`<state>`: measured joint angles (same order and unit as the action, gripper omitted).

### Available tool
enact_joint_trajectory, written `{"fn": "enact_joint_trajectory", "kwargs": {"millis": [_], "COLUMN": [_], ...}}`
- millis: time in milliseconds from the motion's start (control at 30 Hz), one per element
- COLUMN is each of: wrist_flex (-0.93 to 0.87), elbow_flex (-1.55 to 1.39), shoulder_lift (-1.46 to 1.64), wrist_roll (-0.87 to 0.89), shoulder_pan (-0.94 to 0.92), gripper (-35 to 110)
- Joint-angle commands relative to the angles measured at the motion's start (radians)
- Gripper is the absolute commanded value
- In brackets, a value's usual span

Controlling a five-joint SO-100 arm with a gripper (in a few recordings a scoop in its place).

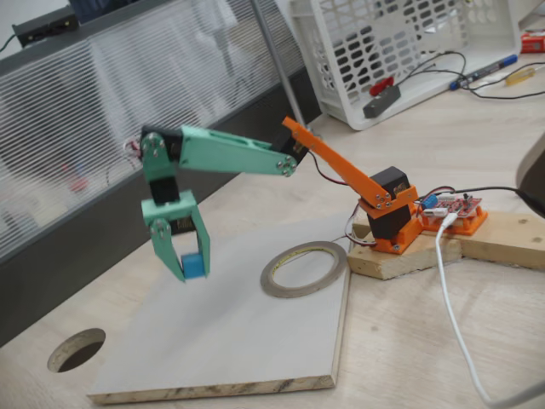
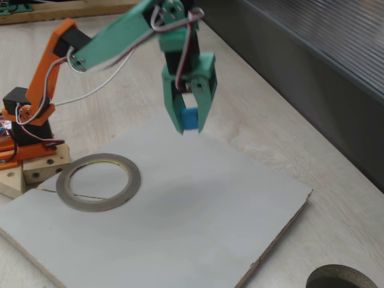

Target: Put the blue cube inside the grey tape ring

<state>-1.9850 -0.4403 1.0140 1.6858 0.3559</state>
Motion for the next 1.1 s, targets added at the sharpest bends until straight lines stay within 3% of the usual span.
{"fn": "enact_joint_trajectory", "kwargs": {"millis": [0, 1067], "wrist_flex": [-0.031, -0.029], "elbow_flex": [-0.002, 0.0], "shoulder_lift": [0.115, 0.106], "wrist_roll": [0.021, 0.021], "shoulder_pan": [0.012, 0.012], "gripper": [3, 3]}}
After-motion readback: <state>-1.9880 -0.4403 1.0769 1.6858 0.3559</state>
